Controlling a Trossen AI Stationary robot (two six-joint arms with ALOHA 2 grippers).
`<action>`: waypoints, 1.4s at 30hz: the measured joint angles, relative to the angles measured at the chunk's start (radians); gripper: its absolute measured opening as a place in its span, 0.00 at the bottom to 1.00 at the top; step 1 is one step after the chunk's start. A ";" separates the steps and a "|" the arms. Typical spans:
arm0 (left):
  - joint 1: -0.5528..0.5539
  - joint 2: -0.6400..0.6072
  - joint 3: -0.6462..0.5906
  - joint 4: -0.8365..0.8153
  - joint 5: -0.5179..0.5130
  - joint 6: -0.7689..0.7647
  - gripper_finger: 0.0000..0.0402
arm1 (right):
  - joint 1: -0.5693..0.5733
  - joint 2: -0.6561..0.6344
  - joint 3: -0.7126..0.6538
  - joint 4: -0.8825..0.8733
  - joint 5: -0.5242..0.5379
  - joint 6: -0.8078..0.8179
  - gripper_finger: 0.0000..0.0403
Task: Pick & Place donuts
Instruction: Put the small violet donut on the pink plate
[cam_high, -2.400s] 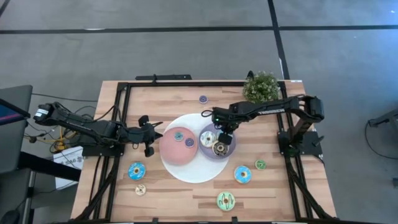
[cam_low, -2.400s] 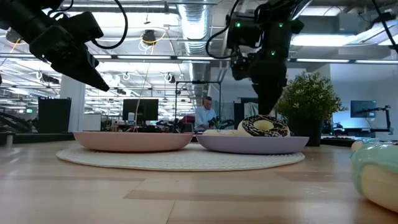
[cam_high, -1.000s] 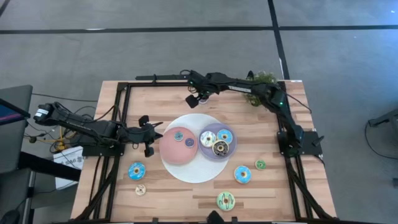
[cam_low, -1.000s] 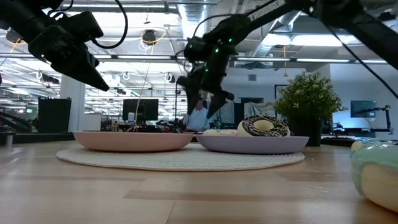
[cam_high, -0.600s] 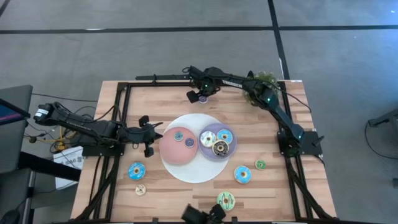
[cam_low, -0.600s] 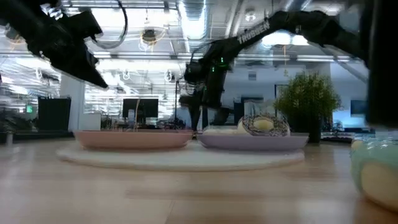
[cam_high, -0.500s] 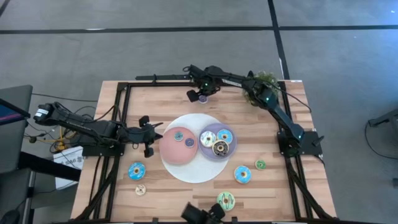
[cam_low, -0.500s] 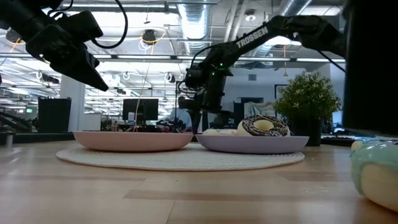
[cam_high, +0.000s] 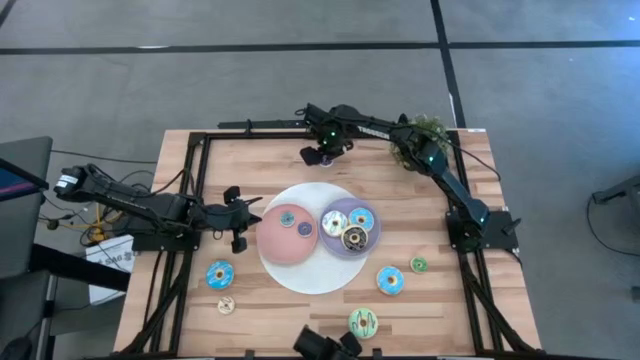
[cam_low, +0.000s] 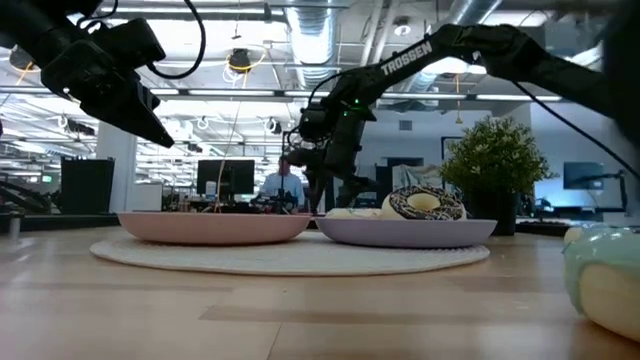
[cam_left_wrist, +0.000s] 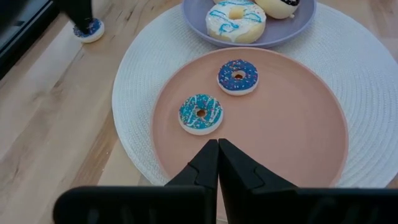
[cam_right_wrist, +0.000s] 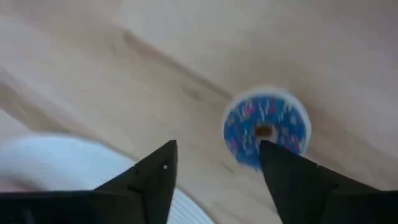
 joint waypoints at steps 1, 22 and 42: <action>0.000 0.000 0.000 0.000 0.000 0.000 0.01 | 0.000 0.000 0.000 -0.022 -0.008 -0.015 0.50; 0.000 0.000 0.000 0.010 0.000 -0.105 0.01 | 0.283 -0.438 -0.191 -0.157 0.162 -0.339 0.18; 0.039 0.170 0.000 0.448 -0.221 -0.045 0.52 | 1.056 -1.185 -1.523 0.811 0.725 0.575 0.02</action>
